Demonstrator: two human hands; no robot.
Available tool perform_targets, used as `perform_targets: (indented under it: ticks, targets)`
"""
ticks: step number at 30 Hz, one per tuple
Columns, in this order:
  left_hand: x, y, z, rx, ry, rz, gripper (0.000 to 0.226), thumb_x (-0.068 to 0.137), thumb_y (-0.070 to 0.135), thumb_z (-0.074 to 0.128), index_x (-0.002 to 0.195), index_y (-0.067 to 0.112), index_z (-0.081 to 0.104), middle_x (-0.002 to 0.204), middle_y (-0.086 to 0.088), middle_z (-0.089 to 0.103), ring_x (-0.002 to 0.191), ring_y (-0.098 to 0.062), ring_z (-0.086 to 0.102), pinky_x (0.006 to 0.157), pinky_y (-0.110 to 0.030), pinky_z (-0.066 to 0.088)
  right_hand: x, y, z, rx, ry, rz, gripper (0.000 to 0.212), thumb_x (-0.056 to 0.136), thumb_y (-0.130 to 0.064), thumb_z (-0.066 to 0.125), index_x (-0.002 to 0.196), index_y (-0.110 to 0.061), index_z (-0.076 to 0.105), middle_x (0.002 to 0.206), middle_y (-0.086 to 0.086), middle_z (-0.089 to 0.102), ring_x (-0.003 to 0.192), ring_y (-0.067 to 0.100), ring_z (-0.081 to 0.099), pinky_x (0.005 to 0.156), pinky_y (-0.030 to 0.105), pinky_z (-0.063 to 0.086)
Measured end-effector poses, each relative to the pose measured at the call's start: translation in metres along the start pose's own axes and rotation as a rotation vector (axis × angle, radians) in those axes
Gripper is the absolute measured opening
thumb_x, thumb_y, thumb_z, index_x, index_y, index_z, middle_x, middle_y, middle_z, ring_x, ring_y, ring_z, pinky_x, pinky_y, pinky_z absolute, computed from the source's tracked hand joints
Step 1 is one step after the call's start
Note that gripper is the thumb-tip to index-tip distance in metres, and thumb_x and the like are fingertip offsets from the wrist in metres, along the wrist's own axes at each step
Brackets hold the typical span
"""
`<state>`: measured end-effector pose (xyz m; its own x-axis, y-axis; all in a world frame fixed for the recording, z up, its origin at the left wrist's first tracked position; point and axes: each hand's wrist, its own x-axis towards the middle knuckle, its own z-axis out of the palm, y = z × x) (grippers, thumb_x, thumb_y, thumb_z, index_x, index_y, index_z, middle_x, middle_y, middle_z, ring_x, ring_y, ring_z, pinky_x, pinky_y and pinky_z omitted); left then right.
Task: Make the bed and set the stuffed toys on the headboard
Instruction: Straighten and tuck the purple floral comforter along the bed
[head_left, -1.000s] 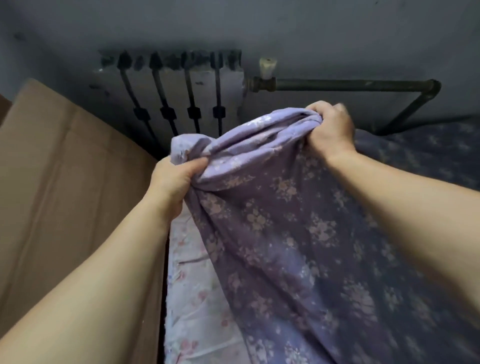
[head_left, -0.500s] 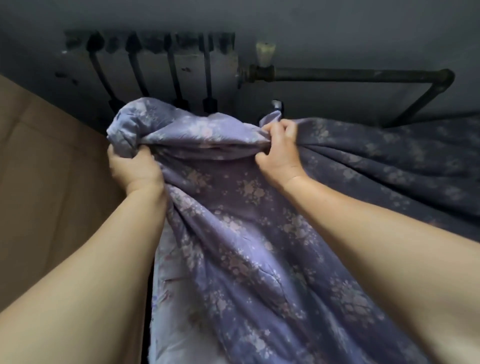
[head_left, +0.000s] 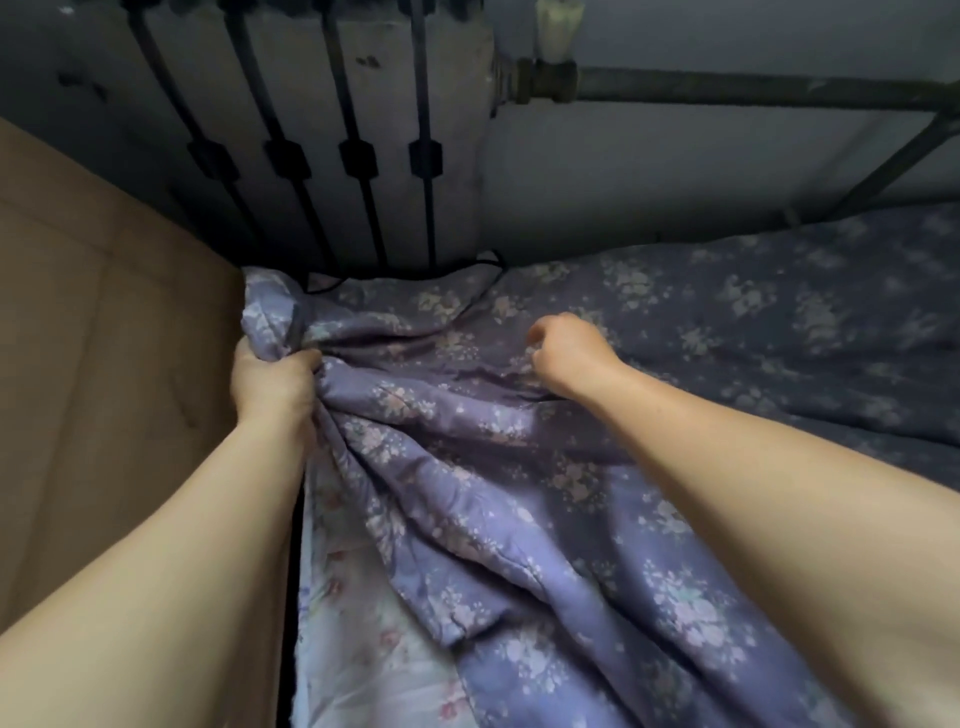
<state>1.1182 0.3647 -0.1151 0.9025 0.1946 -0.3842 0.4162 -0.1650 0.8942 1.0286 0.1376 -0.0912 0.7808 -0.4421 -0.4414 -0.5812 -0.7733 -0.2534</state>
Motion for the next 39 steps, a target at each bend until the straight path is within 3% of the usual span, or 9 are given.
perform_targets:
  ticks: [11, 17, 19, 21, 24, 26, 32, 36, 39]
  targets:
    - [-0.024, 0.013, 0.0, -0.314, -0.228, 0.019, 0.046, 0.082, 0.04, 0.061, 0.119, 0.012, 0.06, 0.115, -0.012, 0.067, 0.107, -0.023, 0.065, 0.098, -0.038, 0.049, 0.013, -0.034, 0.015, 0.065, 0.108, -0.185, 0.045, 0.093, -0.007, 0.04, 0.139, -0.008, 0.038, 0.133, 0.02, 0.051, 0.12, 0.035, 0.05, 0.092, 0.034, 0.041]
    - [-0.049, 0.033, -0.007, -0.455, -0.488, 0.005, 0.046, 0.092, 0.043, 0.046, 0.109, 0.005, 0.067, 0.103, -0.012, 0.071, 0.098, -0.021, 0.068, 0.084, -0.031, 0.054, 0.02, -0.061, 0.0, 0.095, 0.053, -0.267, 0.084, 0.085, -0.008, 0.05, 0.151, -0.033, 0.003, 0.108, 0.015, 0.064, 0.099, 0.033, 0.061, 0.081, 0.035, 0.048]
    - [-0.054, 0.036, -0.008, -0.492, -0.601, -0.001, 0.055, 0.099, 0.039, 0.029, 0.089, 0.009, 0.074, 0.089, -0.008, 0.074, 0.086, -0.017, 0.071, 0.074, -0.026, 0.056, 0.02, -0.069, 0.0, 0.085, -0.003, -0.288, 0.085, 0.081, -0.013, 0.055, 0.148, -0.041, 0.011, 0.12, 0.009, 0.062, 0.107, 0.031, 0.059, 0.09, 0.037, 0.048]
    - [-0.055, 0.038, -0.009, -0.522, -0.638, 0.017, 0.054, 0.099, 0.039, 0.027, 0.092, 0.008, 0.071, 0.089, -0.008, 0.074, 0.088, -0.017, 0.07, 0.078, -0.027, 0.056, 0.023, -0.075, 0.005, 0.118, -0.034, -0.309, 0.059, 0.079, -0.023, 0.056, 0.131, -0.048, 0.041, 0.124, 0.003, 0.062, 0.115, 0.028, 0.056, 0.097, 0.042, 0.045]
    - [-0.05, 0.045, -0.015, -0.529, -0.59, 0.058, 0.051, 0.09, 0.044, 0.039, 0.108, 0.002, 0.062, 0.104, -0.015, 0.07, 0.102, -0.023, 0.065, 0.095, -0.035, 0.051, 0.022, -0.078, 0.006, 0.234, 0.073, -0.268, 0.011, 0.081, -0.026, 0.051, 0.091, -0.025, 0.055, 0.105, 0.01, 0.065, 0.103, 0.033, 0.059, 0.089, 0.044, 0.046]
    - [-0.043, 0.047, -0.018, -0.525, -0.514, 0.093, 0.057, 0.084, 0.046, 0.052, 0.119, 0.001, 0.058, 0.118, -0.021, 0.063, 0.114, -0.028, 0.06, 0.102, -0.041, 0.045, 0.019, -0.08, 0.0, 0.381, 0.271, -0.253, 0.004, 0.082, -0.019, 0.047, 0.085, -0.02, 0.049, 0.098, 0.019, 0.062, 0.095, 0.034, 0.058, 0.08, 0.042, 0.046]
    - [-0.006, 0.043, -0.02, -0.266, -0.144, 0.334, 0.038, 0.084, 0.013, 0.055, 0.122, 0.009, 0.056, 0.12, -0.007, 0.062, 0.109, -0.014, 0.059, 0.1, -0.028, 0.046, 0.017, -0.094, -0.016, 0.704, 0.564, -0.184, 0.03, 0.083, 0.001, 0.044, 0.111, -0.008, 0.052, 0.095, 0.01, 0.06, 0.086, 0.024, 0.053, 0.066, 0.025, 0.029]
    - [0.021, 0.031, -0.009, -0.051, -0.082, 0.276, 0.045, 0.09, 0.007, 0.051, 0.134, 0.014, 0.049, 0.13, -0.006, 0.057, 0.12, -0.019, 0.054, 0.105, -0.028, 0.041, 0.026, -0.093, 0.002, 0.517, 0.366, -0.141, 0.064, 0.086, -0.005, 0.048, 0.145, -0.018, 0.026, 0.126, 0.017, 0.056, 0.113, 0.034, 0.054, 0.086, 0.032, 0.041]
    - [0.033, 0.015, 0.003, 0.27, -0.131, 0.148, 0.071, 0.09, 0.01, 0.051, 0.15, 0.019, 0.015, 0.146, -0.01, 0.039, 0.132, -0.026, 0.041, 0.106, -0.026, 0.032, 0.033, -0.085, 0.026, 0.343, 0.178, -0.026, 0.085, 0.09, -0.01, 0.05, 0.151, -0.019, -0.008, 0.126, 0.022, 0.055, 0.11, 0.037, 0.056, 0.084, 0.035, 0.043]
